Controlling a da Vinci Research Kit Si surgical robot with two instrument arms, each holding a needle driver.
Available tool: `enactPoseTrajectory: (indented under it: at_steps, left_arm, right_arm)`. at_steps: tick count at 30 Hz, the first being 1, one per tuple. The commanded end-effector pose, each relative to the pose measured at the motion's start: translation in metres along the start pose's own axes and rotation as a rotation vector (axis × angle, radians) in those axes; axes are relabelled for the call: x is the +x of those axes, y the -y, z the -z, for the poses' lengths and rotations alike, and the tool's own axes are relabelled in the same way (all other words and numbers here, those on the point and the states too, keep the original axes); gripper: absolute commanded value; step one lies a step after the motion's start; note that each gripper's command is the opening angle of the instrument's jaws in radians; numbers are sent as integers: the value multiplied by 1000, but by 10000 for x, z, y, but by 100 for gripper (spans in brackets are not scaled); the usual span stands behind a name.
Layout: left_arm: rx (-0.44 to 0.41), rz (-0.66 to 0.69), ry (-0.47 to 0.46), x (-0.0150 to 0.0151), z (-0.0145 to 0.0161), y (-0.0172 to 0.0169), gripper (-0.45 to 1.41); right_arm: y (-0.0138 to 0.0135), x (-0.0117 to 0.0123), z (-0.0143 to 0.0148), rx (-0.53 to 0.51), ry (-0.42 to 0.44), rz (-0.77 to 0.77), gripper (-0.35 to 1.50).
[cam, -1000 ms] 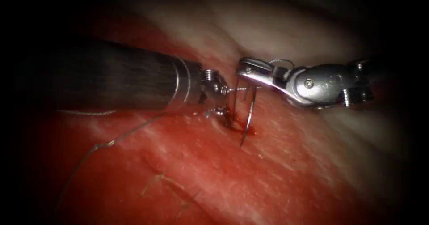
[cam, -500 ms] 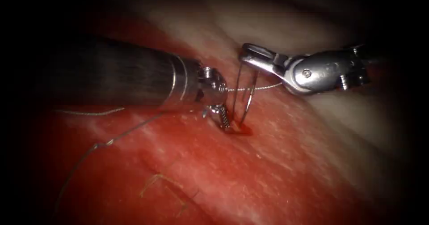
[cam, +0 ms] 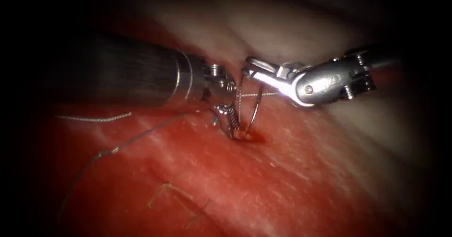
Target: Wound Closure
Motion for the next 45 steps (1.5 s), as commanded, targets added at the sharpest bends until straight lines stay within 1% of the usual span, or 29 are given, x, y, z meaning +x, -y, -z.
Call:
enactPoseTrajectory:
  at_steps: [1, 9, 14, 20, 23, 25, 27, 31, 32, 34, 38, 39, 42, 45]
  left_arm:
    - [-2, 0, 0, 2, -6, 3, 17]
    - [1, -6, 0, -2, -5, -4, 17]
    - [26, -13, -17, -2, 5, -9, 17]
    - [68, -16, -38, 3, 20, -29, 17]
    - [92, -22, -55, 3, 22, -47, 17]
    - [112, -27, -64, 2, 18, -67, 17]
    - [114, -31, -79, 4, 11, -84, 12]
    - [124, -36, -99, 11, -5, -98, 9]
    - [130, -36, -103, 15, -15, -99, 9]
    - [126, -37, -116, 20, -27, -94, 9]
    - [121, -39, -119, 20, -37, -87, 9]
    - [119, -45, -122, 17, -42, -78, 9]
    - [115, -26, -136, 9, -48, -69, 9]
    - [114, -24, -134, 4, -51, -66, 9]
  right_arm:
    - [12, -4, -5, 3, -3, 17, -35]
    - [31, -4, -4, 8, 3, 70, -35]
    - [40, -7, 0, 21, 5, 76, -35]
    - [48, -12, 4, 36, 10, 90, -35]
    - [47, -11, 7, 38, 9, 89, -35]
    - [43, -8, 8, 35, 10, 85, -35]
    - [33, -4, 10, 21, 11, 77, -35]
    - [26, -1, 12, 12, 17, 71, -35]
    - [27, -2, 11, 12, 17, 72, -35]
    - [29, -5, 11, 10, 14, 75, -35]
    - [30, -6, 12, 11, 14, 76, -35]
    - [29, -5, 12, 10, 14, 75, -35]
    - [26, -5, 11, 9, 16, 74, -35]
    - [25, -6, 11, 7, 19, 73, -35]
